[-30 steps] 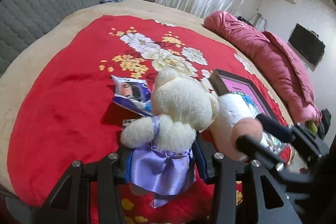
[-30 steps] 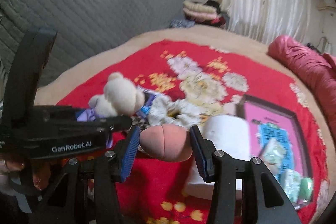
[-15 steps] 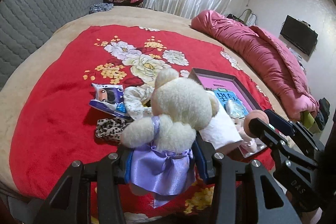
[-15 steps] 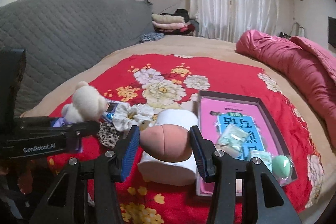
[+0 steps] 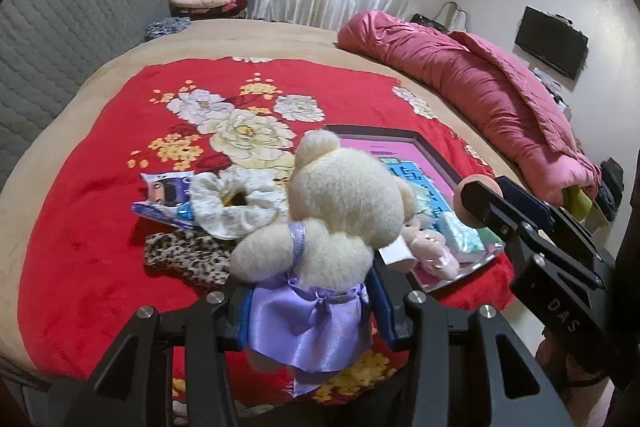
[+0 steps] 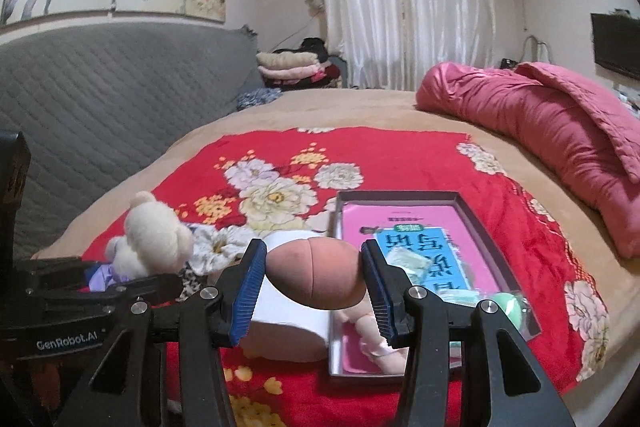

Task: Organize soft objects
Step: 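Lift the bear and the pink sponge and carry them toward the tray with both tools, then lower the bear and the pink sponge over the pink book tray with both tools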

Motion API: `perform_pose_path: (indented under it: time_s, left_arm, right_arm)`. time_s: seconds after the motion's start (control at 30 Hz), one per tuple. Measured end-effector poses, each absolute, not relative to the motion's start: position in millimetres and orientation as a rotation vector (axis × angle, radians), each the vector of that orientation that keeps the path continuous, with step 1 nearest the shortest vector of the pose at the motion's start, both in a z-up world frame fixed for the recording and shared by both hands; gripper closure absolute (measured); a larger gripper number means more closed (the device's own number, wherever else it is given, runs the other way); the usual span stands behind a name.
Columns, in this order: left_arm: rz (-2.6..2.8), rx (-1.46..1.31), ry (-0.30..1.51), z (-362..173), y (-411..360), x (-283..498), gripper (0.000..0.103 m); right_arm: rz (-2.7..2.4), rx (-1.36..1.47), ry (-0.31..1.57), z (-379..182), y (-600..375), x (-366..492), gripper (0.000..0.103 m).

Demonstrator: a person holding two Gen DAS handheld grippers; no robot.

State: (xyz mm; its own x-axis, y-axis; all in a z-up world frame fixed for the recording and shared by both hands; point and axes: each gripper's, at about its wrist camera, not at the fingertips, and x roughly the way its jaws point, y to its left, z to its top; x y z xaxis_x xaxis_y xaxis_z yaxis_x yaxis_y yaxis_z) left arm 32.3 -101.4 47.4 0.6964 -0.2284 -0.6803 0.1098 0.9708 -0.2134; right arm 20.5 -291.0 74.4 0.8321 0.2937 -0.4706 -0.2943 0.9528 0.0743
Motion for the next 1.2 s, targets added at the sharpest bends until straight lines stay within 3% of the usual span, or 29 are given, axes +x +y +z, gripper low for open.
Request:
perform_pose_path:
  time_s: [0.5, 1.2]
  left_arm:
    - [-0.298, -0.075, 0.796, 48, -157, 36, 0.056]
    - [-0.433, 0.017, 0.904, 18, -254, 99, 0.056]
  right_arm:
    - [0.144, 0.184, 0.523, 61, -368, 31, 0.052]
    - [-0.018, 0.320, 0.532, 44, -433, 41, 0.052]
